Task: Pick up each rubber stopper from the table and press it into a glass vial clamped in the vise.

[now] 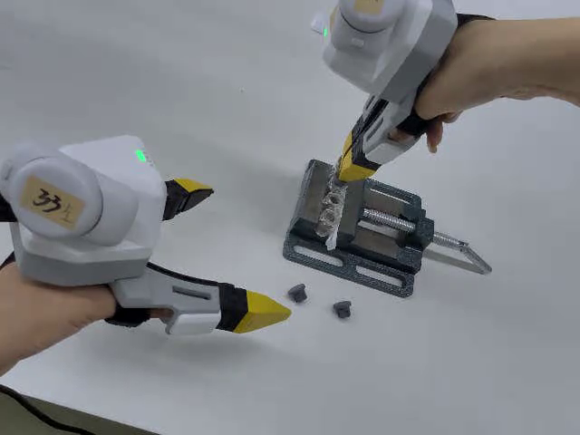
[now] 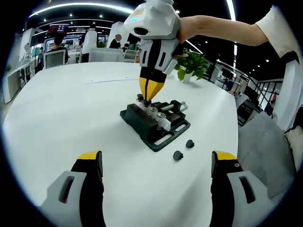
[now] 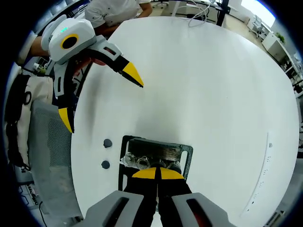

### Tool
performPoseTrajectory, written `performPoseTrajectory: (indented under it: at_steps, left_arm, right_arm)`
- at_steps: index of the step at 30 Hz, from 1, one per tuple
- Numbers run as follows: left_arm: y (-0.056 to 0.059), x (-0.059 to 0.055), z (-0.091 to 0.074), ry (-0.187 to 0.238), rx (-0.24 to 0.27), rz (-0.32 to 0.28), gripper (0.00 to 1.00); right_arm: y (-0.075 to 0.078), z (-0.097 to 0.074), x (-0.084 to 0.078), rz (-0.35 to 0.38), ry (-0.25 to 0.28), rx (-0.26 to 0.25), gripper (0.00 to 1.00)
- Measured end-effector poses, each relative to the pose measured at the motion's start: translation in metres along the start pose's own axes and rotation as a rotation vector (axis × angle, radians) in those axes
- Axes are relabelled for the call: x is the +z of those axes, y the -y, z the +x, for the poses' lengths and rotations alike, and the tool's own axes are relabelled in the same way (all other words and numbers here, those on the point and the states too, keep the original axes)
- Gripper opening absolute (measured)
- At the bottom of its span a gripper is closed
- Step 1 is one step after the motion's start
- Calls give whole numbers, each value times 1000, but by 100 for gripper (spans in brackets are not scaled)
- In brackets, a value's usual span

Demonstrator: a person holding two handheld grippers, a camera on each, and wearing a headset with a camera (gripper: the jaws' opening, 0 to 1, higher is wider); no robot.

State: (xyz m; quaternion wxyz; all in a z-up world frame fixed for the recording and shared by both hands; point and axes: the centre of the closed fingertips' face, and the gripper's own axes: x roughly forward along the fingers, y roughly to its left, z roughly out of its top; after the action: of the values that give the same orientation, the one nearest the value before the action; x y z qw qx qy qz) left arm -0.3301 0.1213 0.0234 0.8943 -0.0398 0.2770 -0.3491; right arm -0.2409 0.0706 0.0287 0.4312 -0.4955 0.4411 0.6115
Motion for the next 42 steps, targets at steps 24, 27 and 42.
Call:
performPoseTrajectory:
  at_steps: [24,27,42]
  left_arm:
    - [9,17,-3,0,-17,53,95]
    - [12,24,-5,6,-18,67,95]
    - [13,35,-15,27,-3,96,94]
  right_arm:
    - [-1,1,1,-87,-32,-37,0]
    - [-3,1,2,-66,-36,-38,0]
    - [-2,-2,-2,40,93,-45,0]
